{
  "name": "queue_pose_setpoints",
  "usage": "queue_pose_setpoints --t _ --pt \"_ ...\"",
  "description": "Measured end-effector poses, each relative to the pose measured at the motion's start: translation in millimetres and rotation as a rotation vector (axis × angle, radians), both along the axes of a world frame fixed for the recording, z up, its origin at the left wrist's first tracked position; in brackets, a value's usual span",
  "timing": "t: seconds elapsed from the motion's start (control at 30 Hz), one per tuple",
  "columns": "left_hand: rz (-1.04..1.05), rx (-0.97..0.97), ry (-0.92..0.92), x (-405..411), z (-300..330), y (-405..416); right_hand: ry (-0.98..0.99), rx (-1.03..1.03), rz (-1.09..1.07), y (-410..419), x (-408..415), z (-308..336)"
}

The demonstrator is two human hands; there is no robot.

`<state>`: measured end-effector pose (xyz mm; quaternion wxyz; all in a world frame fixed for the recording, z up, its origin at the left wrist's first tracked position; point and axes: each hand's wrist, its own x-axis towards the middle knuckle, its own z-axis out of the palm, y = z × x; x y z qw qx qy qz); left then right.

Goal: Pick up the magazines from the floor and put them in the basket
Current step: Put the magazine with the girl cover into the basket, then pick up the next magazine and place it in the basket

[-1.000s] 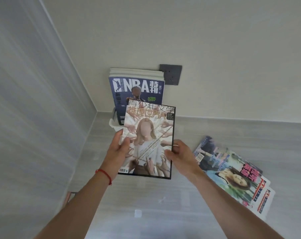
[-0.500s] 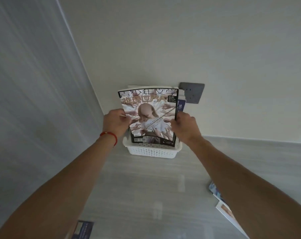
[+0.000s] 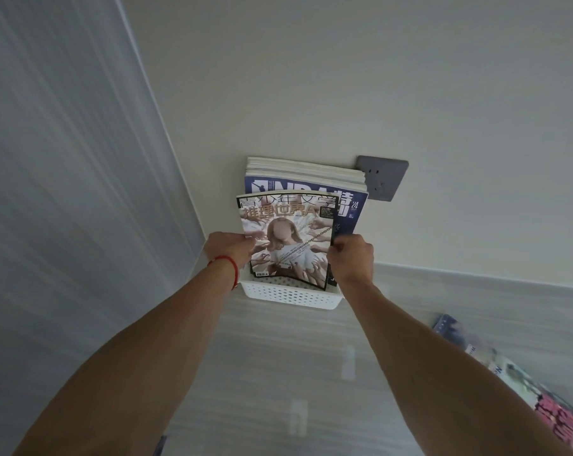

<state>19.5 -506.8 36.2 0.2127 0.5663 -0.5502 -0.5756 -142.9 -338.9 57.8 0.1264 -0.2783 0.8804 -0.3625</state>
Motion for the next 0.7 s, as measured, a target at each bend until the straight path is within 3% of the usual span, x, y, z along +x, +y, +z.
queue_pose_setpoints --t 0.23,0.37,0.47,0.57,0.63,0.7 --pt "0.277 -0.089 -0.073 -12.2 -0.4 6.0 -0.150 -0.051 0.023 3.5 1.7 -12.7" --pt "0.310 -0.253 -0.146 -2.0 2.8 21.8 -0.203 -0.230 0.025 26.7 10.9 -24.0" --pt "0.342 -0.371 -0.100 12.1 1.7 63.1 0.018 -0.286 -0.073 84.0 20.6 -43.6" --pt "0.069 -0.541 -0.081 25.7 -16.5 137.4 0.213 0.021 -0.231 170.1 7.6 -77.5" --pt "-0.149 -0.571 -0.144 27.6 -31.3 190.5 0.108 0.334 -0.262 230.7 -11.4 -98.3" --pt "-0.321 -0.538 -0.227 23.0 -43.5 238.7 0.037 0.564 -0.160 278.7 -24.5 -115.7"
